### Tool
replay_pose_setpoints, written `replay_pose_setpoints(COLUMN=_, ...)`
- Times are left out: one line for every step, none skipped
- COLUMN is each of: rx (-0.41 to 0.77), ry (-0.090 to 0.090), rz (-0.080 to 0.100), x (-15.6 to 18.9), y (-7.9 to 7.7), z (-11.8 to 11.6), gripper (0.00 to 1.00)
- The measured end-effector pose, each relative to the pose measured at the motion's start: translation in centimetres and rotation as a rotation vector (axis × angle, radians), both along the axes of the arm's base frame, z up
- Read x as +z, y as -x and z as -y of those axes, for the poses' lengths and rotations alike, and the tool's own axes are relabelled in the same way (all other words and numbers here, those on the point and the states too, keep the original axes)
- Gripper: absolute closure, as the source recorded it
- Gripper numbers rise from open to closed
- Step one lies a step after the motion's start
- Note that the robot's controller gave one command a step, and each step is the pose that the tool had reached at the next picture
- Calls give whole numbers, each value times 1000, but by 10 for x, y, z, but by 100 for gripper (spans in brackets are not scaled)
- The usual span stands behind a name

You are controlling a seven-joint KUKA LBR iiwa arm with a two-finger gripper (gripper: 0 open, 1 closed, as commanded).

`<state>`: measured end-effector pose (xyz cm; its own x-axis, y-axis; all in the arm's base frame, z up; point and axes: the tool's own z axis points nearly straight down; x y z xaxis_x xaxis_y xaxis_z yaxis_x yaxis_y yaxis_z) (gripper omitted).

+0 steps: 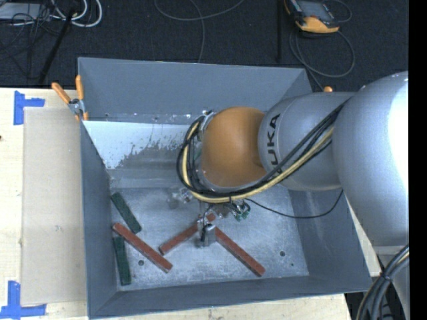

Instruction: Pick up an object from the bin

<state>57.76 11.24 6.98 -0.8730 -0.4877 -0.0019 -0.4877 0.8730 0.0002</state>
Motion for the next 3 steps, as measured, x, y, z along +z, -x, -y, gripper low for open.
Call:
replay_pose_setpoints(rx=-3, ry=0, rz=-2, x=0, y=0, z=0, gripper=100)
replay_pose_setpoints(rx=-4, ry=0, rz=-2, x=0, y=0, z=1, gripper=100)
replay_pose_setpoints(rx=-239, ry=0, rz=7, x=152, y=4, z=73, gripper=100)
